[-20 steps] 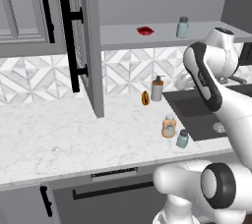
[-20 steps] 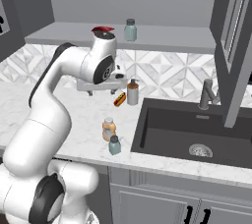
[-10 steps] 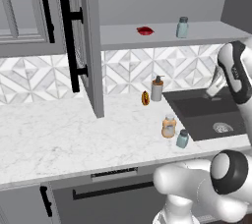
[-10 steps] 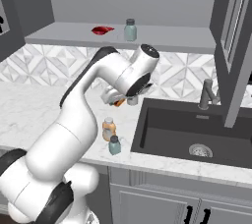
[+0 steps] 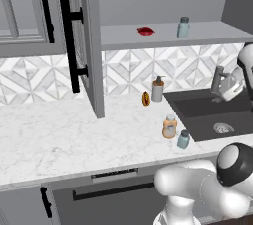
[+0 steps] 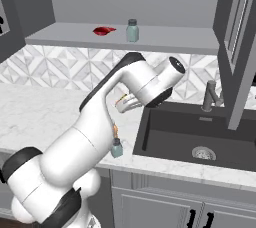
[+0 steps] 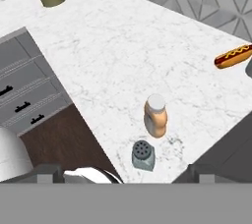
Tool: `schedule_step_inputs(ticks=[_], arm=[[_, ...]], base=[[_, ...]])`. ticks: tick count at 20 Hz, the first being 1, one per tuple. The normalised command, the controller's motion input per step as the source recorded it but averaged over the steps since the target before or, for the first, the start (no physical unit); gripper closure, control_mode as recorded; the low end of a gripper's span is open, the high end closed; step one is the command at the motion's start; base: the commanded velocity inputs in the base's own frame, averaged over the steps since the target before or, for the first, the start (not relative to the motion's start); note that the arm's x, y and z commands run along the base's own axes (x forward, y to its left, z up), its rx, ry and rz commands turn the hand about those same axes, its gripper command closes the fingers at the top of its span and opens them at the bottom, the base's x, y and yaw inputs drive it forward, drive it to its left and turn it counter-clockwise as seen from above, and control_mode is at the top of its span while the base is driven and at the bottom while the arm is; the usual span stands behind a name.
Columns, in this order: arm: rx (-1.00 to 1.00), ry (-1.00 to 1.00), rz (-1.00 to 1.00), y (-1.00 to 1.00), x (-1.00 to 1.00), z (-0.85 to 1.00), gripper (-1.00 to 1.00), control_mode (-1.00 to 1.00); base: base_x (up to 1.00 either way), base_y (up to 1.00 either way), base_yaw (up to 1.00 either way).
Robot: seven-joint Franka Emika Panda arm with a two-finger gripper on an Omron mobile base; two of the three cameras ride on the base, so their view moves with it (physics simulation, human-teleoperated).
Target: Put the shaker and condiment bottle from the counter next to their counterparts in the cabinet.
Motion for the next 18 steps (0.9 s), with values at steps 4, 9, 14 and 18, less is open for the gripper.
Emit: schedule_step_inputs(ticks=[4,9,14,18], arm=[[0.05,-0.02,0.03,-0.1,-0.24,-0.29,-1.0,-1.0],[0.07,-0.07,0.02,-0.19,-0.19,-0.55,-1.0,-1.0],[0.17,-0.07,0.01,-0.23,-0.02,-0.53,-1.0,-1.0],[0.2,-0.01,0.0,-0.01,0.03,-0.63,-1.0,-1.0]], base=[[0.0,0.0,0.0],[0.0,0.0,0.0],[0.0,0.0,0.0],[0.0,0.0,0.0]])
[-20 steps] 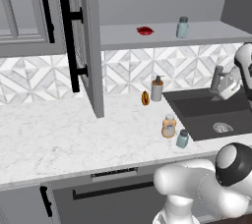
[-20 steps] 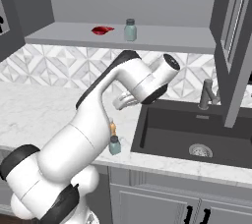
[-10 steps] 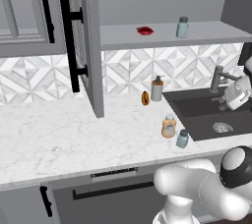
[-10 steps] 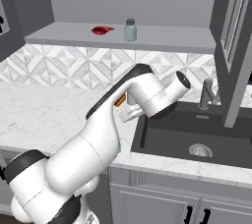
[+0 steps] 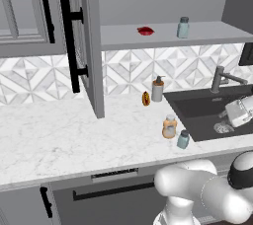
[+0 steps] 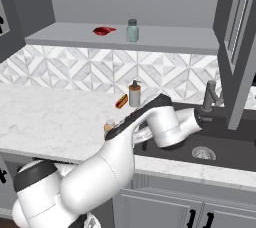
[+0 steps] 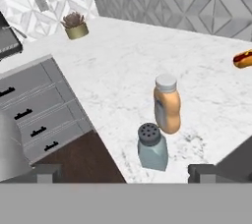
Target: Put the shaker and condiment bottle from the counter next to their counterparts in the cabinet.
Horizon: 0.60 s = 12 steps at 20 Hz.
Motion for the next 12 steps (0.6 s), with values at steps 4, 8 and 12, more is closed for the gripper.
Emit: schedule_step_inputs(ticks=[4,8,12], arm=[[0.14,0.0,0.01,0.0,0.07,-0.81,-1.0,-1.0],[0.04,0.0,0.0,0.05,0.04,-0.51,-1.0,-1.0],[0.0,0.0,0.0,0.34,0.44,-0.04,-1.0,-1.0]], base=[[0.0,0.0,0.0],[0.0,0.0,0.0],[0.0,0.0,0.0]])
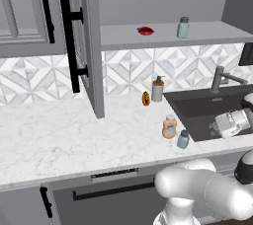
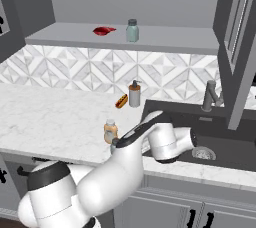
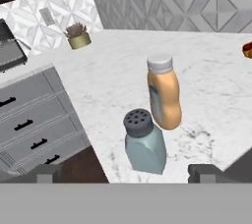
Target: Put the shaker and condiment bottle from the counter next to their counterparts in the cabinet.
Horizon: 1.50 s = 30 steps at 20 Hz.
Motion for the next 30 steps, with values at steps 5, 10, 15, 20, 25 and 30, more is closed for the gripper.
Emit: schedule_step_inputs(ticks=[5,10,15,20,25,30], arm=[[0.0,0.0,0.0,0.39,0.44,-0.06,-1.0,-1.0],[0.0,0.0,0.0,0.18,0.13,-0.28,-1.0,-1.0],[0.0,0.0,0.0,0.19,-0.01,-0.17,-1.0,-1.0],[0.0,-0.02,0.0,0.24,-0.03,0.0,-1.0,-1.0],[0.0,-0.01,0.0,0.16,-0.1,-0.02,-1.0,-1.0],[0.0,0.0,0.0,0.22,-0.02,-0.05,-1.0,-1.0]], base=[[0.0,0.0,0.0],[0.0,0.0,0.0],[0.0,0.0,0.0],[0.0,0.0,0.0],[0.0,0.0,0.0],[0.0,0.0,0.0]])
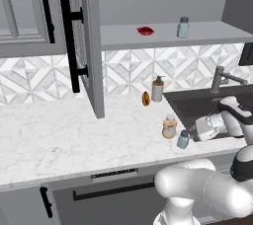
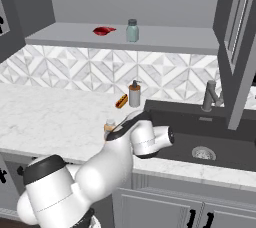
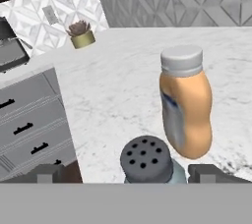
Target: Put the shaker and condiment bottle from the counter next to their counterparts in the cabinet.
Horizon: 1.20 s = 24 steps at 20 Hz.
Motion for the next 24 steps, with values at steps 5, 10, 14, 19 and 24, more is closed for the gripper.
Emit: schedule_step_inputs(ticks=[5,10,14,19,24], arm=[[0.0,0.0,0.0,0.16,0.07,-0.07,-1.0,-1.0],[0.03,0.0,0.0,-0.02,0.09,-0.01,-1.0,-1.0],[0.06,0.0,-0.01,-0.07,0.07,0.0,-1.0,-1.0],[0.05,0.0,0.0,-0.3,0.03,-0.01,-1.0,-1.0],[0.02,0.0,-0.01,-0.09,0.0,0.0,-1.0,-1.0]], base=[[0.0,0.0,0.0],[0.0,0.0,0.0],[0.0,0.0,0.0],[0.0,0.0,0.0],[0.0,0.0,0.0]])
